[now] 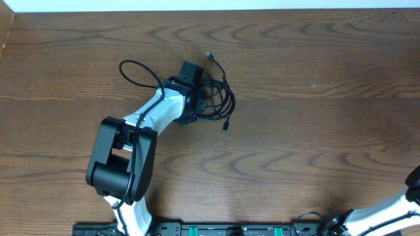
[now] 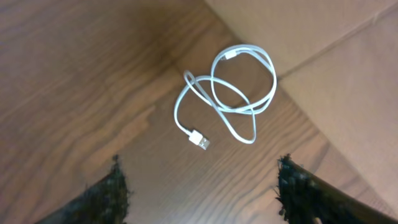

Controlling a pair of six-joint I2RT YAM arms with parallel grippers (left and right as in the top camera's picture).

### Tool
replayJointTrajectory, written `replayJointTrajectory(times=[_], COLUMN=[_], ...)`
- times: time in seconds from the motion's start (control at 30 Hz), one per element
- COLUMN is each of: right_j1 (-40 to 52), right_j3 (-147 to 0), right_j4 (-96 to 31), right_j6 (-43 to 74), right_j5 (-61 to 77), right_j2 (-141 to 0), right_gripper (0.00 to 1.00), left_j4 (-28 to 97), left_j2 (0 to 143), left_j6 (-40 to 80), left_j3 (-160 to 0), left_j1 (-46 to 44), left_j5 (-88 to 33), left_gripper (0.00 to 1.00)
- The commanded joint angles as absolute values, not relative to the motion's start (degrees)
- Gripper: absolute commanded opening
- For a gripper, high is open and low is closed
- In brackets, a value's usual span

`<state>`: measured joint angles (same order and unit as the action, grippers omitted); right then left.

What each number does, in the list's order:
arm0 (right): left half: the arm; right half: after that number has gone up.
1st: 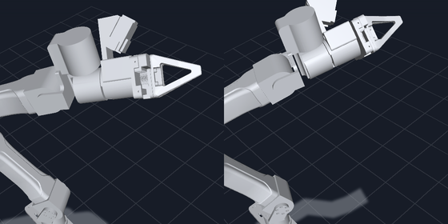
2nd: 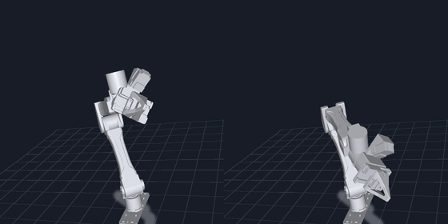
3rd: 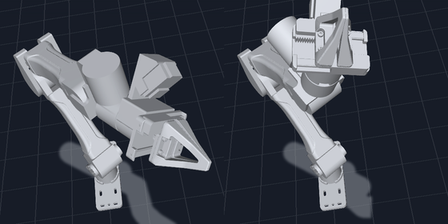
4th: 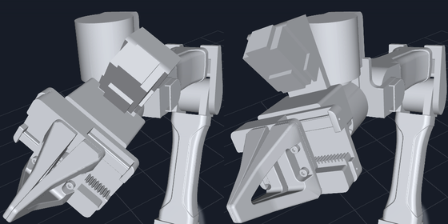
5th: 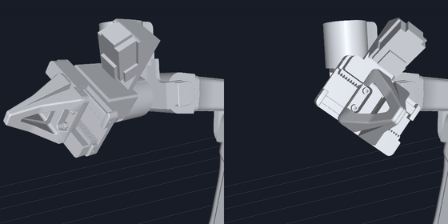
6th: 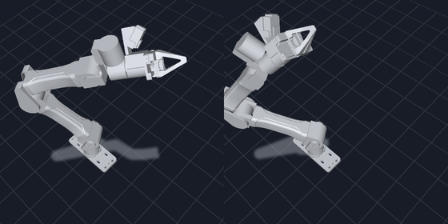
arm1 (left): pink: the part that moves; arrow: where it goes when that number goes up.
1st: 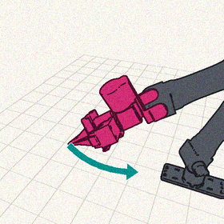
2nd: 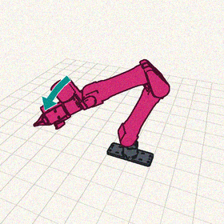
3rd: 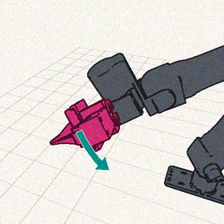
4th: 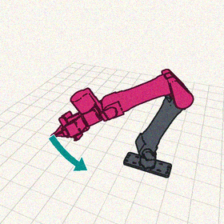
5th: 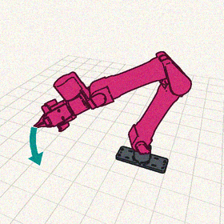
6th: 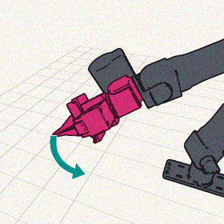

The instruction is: Untangle cables

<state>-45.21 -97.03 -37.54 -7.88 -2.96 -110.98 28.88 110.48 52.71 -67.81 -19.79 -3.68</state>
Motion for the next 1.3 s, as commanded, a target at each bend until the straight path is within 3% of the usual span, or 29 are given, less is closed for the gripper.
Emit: replayJointTrajectory(times=[0.0, 0.03, 0.77, 0.8, 1.0, 1.07, 1.17, 1.27], right_j1=[-44.8, -44.9, -48.3, -48.4, -48.1, -47.9, -47.3, -46.6], right_j3=[-97.5, -97.5, -97.5, -97.5, -97.5, -97.5, -97.5, -97.5], right_j4=[-38.7, -39.2, -20.5, -20.6, -25.1, -27.0, -32.0, -36.6], right_j6=[-7.3, -7.3, -8.6, -8.6, -8.6, -8.6, -8.1, -5.9], right_j5=[-4.4, -4.4, -4.4, -3.5, 6.1, 9.9, 14.5, 14.8], right_j2=[-110.7, -111.6, -131.8, -133.0, -135.5, -134.6, -132.9, -131.7], right_gripper=[0.94, 0.99, 0.98, 0.95, 0.31, 0.14, 0.01, 0.01], left_j4=[29.5, 29.6, 29.9, 29.9, 29.9, 29.9, 29.9, 29.9], left_j2=[110.8, 110.8, 110.8, 110.8, 110.8, 110.8, 110.8, 110.8], left_j6=[52.6, 52.6, 52.6, 52.6, 52.6, 52.6, 52.6, 52.6], left_j3=[-67.7, -67.7, -67.7, -67.7, -67.7, -67.7, -67.7, -67.7], left_j1=[-20.3, -20.3, -20.3, -20.3, -20.3, -20.3, -20.3, -20.3], left_j5=[-5.0, -5.0, -4.9, -4.9, -5.0, -5.0, -5.0, -4.9], left_gripper=[0.23, 0.24, 0.39, 0.39, 0.4, 0.4, 0.4, 0.4])
